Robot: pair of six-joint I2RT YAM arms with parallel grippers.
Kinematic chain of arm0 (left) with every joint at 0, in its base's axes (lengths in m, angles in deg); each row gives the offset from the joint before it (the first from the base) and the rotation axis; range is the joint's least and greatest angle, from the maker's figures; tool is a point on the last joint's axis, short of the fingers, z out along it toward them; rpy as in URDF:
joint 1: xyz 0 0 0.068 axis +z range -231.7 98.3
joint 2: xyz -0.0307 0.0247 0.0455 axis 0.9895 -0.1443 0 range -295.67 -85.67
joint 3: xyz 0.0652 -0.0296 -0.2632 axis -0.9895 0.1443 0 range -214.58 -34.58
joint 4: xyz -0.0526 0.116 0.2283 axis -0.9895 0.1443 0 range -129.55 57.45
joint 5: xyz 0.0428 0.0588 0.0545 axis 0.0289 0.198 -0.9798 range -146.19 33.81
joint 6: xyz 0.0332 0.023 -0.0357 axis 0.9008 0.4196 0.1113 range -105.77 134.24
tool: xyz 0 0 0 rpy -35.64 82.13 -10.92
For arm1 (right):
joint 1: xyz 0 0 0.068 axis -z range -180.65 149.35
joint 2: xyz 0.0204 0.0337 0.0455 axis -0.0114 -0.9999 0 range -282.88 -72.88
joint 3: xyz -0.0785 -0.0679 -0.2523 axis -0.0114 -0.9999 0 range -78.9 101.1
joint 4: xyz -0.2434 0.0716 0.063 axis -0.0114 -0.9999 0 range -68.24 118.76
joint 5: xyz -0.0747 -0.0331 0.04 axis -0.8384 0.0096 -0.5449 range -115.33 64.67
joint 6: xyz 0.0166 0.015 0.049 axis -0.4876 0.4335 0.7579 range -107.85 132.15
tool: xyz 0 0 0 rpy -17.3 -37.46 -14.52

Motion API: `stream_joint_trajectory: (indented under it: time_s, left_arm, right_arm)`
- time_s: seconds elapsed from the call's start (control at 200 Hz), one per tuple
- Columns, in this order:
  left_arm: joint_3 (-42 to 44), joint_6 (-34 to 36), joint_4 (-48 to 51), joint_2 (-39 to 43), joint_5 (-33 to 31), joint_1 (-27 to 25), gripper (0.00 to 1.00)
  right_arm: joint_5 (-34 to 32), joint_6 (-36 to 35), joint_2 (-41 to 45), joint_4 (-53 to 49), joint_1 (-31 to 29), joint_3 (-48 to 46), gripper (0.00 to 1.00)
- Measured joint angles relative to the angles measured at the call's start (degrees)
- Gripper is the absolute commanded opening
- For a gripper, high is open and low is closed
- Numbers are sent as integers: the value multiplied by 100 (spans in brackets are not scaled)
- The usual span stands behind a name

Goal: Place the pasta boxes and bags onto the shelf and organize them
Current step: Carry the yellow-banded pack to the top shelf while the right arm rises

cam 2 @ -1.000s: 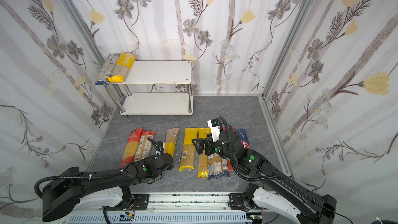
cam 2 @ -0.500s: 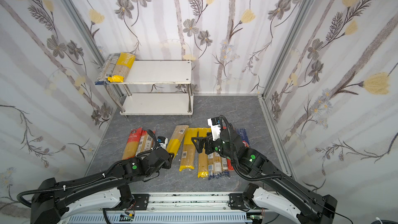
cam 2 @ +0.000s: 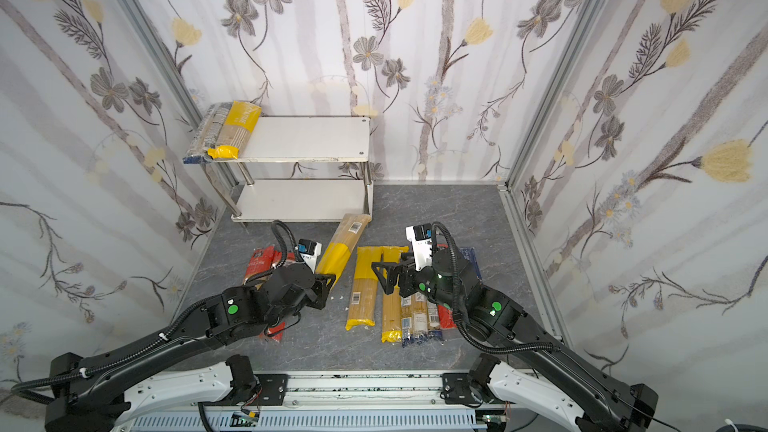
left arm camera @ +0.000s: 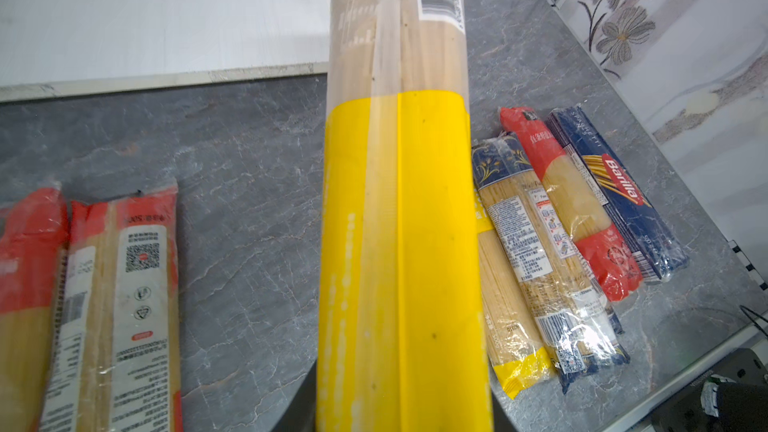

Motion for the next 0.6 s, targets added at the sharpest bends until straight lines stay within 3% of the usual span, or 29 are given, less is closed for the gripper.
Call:
stream_joint_trajectory:
  time_s: [0.604]
  left_arm:
    - [-2640, 1165, 706, -752, -844, -70, 0]
  right_arm:
    - [-2, -70, 96, -131, 0, 501, 100]
